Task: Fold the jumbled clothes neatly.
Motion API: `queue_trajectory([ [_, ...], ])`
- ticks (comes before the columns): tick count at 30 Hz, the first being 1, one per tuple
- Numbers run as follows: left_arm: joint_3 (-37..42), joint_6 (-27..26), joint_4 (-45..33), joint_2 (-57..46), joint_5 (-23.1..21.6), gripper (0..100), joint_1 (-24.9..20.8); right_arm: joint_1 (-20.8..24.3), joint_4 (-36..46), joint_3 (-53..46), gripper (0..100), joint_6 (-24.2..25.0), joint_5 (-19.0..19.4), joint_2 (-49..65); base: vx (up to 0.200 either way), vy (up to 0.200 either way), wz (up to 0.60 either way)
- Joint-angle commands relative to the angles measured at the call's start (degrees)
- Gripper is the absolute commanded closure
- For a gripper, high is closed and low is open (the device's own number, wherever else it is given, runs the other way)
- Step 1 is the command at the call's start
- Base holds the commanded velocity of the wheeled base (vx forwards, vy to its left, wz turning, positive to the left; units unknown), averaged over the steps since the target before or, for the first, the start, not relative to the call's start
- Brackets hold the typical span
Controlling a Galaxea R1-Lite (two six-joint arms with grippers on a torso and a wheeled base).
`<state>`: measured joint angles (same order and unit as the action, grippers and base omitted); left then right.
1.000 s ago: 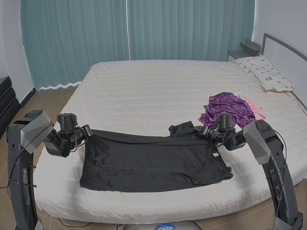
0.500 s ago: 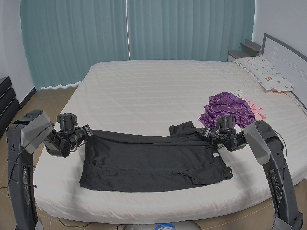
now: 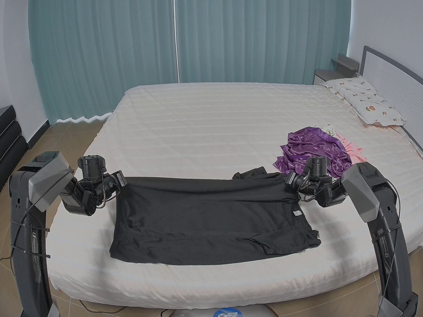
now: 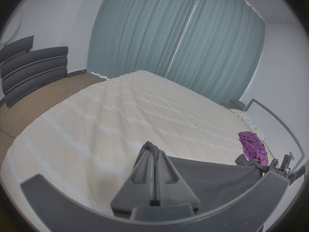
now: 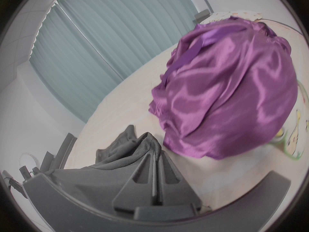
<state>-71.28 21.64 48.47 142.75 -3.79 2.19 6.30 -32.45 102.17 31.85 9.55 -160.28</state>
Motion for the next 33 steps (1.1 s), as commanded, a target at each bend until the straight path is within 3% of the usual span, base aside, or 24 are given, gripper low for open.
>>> queue_trajectory([
  [1,-1.1,0.1,0.1,0.3,0.0,100,0.2,-0.9,-2.7,-3.6,100,0.7,0.0,3.7,0.000,0.000,0.00],
  [23,-4.9,-0.1,0.0,0.6,0.5,100,0.9,-1.1,-8.4,-6.4,100,0.8,-0.2,8.7,0.000,0.000,0.00],
  [33,-2.3,-0.3,0.3,-0.2,0.5,100,1.1,-1.4,-8.9,-10.9,100,0.9,-0.5,11.0,0.000,0.000,0.00],
])
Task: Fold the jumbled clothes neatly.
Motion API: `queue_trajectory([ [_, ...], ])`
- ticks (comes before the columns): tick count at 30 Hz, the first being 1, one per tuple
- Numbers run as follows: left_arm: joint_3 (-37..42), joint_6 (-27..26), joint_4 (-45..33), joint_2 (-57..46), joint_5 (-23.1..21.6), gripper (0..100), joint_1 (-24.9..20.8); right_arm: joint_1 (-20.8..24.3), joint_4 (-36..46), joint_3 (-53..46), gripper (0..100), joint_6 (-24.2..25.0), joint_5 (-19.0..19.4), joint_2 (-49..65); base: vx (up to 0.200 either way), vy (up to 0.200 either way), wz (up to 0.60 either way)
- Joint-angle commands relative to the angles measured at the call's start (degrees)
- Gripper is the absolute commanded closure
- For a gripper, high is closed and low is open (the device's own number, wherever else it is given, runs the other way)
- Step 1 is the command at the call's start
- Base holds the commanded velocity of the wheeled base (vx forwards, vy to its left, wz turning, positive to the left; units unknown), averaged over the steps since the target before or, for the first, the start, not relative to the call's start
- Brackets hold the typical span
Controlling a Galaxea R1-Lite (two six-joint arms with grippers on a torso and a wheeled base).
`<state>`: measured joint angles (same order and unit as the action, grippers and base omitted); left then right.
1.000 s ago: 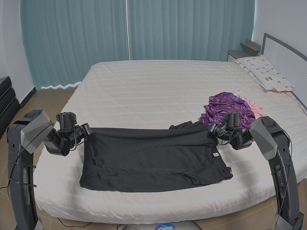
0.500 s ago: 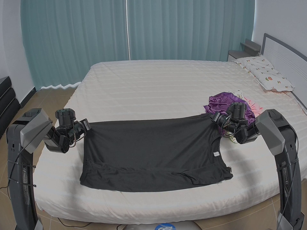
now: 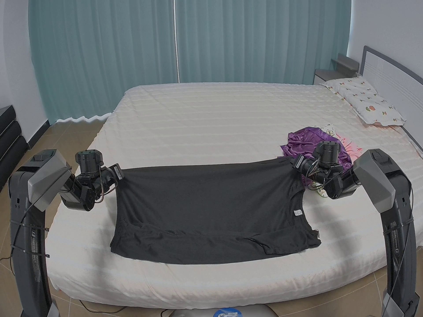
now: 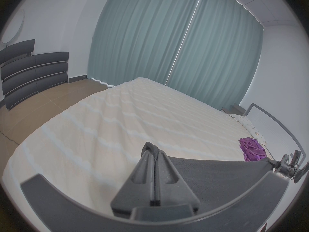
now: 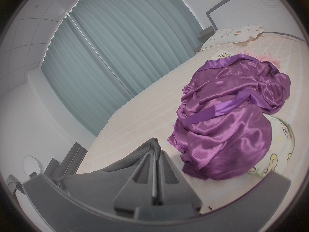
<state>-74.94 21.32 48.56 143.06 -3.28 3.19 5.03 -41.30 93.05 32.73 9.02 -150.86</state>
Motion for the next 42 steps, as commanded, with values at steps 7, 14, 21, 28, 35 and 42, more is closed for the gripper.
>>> queue_trajectory([
  [7,4.0,-1.0,0.8,-2.0,-0.1,100,0.9,-0.2,-5.1,-13.8,100,0.0,0.8,7.5,0.000,0.000,0.00],
  [14,6.8,-1.1,3.1,-3.5,-0.1,100,2.0,-0.7,-9.9,-19.0,100,0.1,1.0,8.7,0.000,0.000,0.00],
  [21,7.8,-3.0,3.0,-3.9,-0.1,100,2.5,0.0,-13.3,-20.8,100,0.1,1.0,8.7,0.000,0.000,0.00],
  [28,2.9,-2.7,2.4,-2.0,-0.1,100,2.3,0.2,-12.7,-16.0,100,0.1,0.2,6.5,0.000,0.000,0.00],
  [35,2.6,-2.7,2.4,-1.6,-0.1,100,2.0,0.2,-12.4,-15.2,100,0.1,0.1,5.5,0.000,0.000,0.00],
  [42,3.2,-2.7,2.9,-1.0,-0.1,100,1.8,0.2,-13.2,-18.7,100,0.1,0.2,7.3,0.000,0.000,0.00],
])
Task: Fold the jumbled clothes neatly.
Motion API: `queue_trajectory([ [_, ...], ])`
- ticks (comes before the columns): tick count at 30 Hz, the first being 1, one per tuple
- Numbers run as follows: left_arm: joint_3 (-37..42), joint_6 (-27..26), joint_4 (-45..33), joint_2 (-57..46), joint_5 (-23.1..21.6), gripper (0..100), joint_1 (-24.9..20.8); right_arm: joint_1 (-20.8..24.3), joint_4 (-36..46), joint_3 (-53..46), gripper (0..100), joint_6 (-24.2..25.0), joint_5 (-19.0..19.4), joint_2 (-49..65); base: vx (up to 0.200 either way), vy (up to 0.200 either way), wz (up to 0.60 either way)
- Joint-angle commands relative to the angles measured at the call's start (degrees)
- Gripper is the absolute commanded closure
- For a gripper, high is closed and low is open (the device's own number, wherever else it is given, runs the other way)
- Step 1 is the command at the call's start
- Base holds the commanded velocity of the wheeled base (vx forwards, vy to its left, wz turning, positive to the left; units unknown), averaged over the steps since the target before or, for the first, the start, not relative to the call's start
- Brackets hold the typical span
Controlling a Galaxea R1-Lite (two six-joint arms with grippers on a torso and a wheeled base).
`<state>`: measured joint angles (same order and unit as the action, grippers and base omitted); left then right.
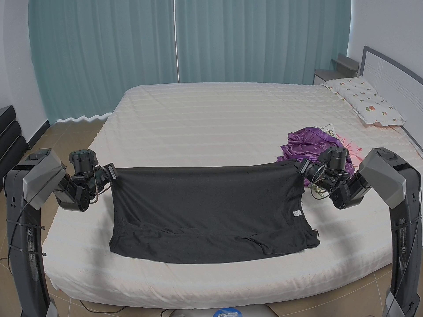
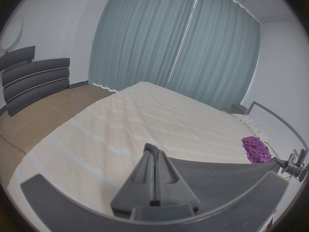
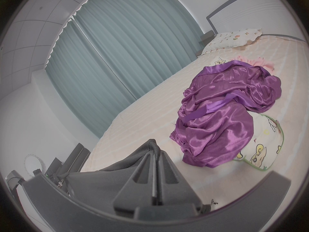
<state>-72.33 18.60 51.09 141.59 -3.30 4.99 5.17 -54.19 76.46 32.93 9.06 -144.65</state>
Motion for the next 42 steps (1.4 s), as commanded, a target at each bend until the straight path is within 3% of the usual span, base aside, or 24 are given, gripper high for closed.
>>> queue_trajectory([
  [1,0.8,0.0,0.3,0.3,0.0,100,0.0,-0.1,-0.3,-2.7,100,-0.1,0.3,1.8,0.000,0.000,0.00],
  [14,11.0,-0.3,5.3,-1.8,-0.2,100,0.2,-0.1,-5.2,-17.3,100,-0.1,1.1,7.0,0.000,0.000,0.00],
  [26,20.5,-2.0,8.1,-1.2,-0.8,100,0.2,0.5,-8.8,-29.5,100,-1.0,4.3,6.5,0.000,0.000,0.00],
  [41,23.9,-3.7,10.6,2.9,-0.9,100,-0.1,1.6,-8.0,-31.8,100,-1.0,5.7,4.3,0.000,0.000,0.00],
  [42,24.2,-3.7,10.6,2.8,-0.9,100,-0.1,1.7,-8.0,-31.9,0,-1.0,5.7,4.1,0.000,0.000,0.00],
])
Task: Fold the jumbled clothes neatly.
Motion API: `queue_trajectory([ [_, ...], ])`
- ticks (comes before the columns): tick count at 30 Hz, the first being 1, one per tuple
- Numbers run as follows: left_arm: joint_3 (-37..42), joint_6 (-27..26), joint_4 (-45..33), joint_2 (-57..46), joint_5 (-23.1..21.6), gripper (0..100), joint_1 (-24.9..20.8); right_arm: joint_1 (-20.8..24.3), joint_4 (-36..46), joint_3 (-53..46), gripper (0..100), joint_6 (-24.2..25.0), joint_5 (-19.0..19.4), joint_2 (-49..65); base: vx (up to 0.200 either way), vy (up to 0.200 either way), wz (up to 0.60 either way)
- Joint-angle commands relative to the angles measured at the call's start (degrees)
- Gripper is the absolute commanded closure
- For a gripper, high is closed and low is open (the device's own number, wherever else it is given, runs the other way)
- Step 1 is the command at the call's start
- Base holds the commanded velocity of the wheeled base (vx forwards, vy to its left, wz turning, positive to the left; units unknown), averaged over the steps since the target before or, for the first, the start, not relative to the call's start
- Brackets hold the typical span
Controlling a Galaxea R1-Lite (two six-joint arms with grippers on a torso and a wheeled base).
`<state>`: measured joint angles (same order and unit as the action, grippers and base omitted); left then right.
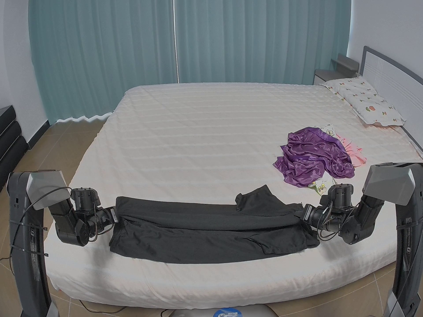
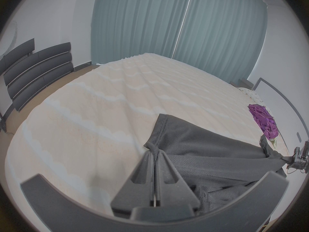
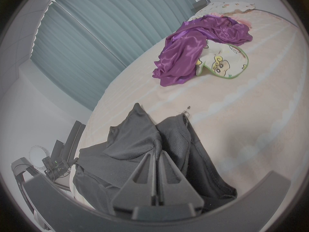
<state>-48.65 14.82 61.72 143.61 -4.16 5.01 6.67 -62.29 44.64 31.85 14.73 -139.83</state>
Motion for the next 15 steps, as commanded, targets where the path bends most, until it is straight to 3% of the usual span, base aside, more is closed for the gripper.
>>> queue_trajectory([
  [1,0.5,0.1,-0.1,0.8,-0.1,100,-0.1,0.2,0.2,-0.1,0,0.1,0.0,-0.9,0.000,0.000,0.00],
  [2,0.5,0.1,-0.1,0.8,-0.1,0,-0.2,0.3,0.2,-0.1,0,0.1,0.0,-0.9,0.000,0.000,0.00],
  [8,1.3,0.0,1.3,0.8,0.0,0,-0.3,0.6,-0.7,-0.2,0,0.8,0.0,-0.5,0.000,0.000,0.00],
  [15,5.0,1.6,3.7,-2.5,-0.6,0,0.8,-0.5,-0.8,-3.0,0,6.6,0.0,5.0,0.000,0.000,0.00],
])
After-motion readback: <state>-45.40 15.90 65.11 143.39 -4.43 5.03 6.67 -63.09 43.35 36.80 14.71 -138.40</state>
